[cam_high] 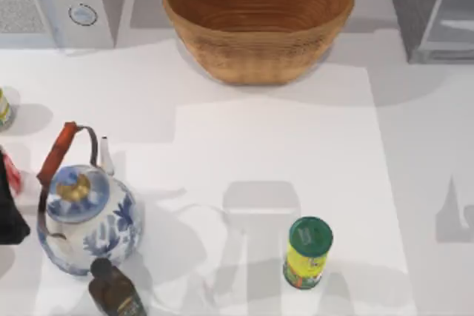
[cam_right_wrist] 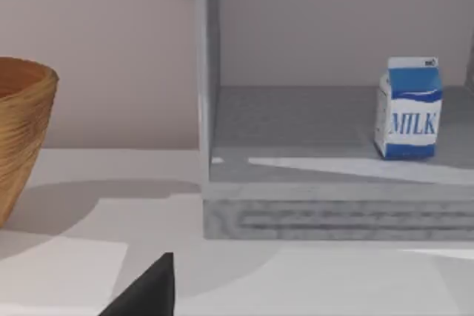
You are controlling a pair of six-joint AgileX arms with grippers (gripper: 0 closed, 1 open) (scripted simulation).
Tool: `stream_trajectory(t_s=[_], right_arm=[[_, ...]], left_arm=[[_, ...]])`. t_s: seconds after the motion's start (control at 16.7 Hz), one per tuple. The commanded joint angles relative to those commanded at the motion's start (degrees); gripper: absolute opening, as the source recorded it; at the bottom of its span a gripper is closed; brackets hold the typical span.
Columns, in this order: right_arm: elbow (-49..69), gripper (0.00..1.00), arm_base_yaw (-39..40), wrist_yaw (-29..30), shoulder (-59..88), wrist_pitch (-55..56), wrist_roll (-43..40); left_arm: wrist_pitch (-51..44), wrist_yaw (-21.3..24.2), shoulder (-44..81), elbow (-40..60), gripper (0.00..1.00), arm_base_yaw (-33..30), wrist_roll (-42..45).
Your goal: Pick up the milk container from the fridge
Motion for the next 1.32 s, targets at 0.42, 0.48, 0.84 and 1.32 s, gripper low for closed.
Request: stream_trajectory(t_s=[0.42,0.48,0.84,1.32], right_arm=[[0.88,1.0,-2.8,-2.8,8.77,8.0,-0.11],[1.24,1.0,-3.86,-3.83,12.26,11.21,-0.14],[4.14,1.0,-12.1,-11.72,40.87,36.73,-0.08],[8.19,1.0,-23.63,-22.77,79.4,71.69,0.56]], left_arm=[[0.0,0.0,0.0,0.0,1.0,0.0,0.0],[0.0,0.0,0.0,0.0,1.0,0.0,0.0],[0.0,0.0,0.0,0.0,1.0,0.0,0.0],[0.0,0.0,0.0,0.0,1.0,0.0,0.0]])
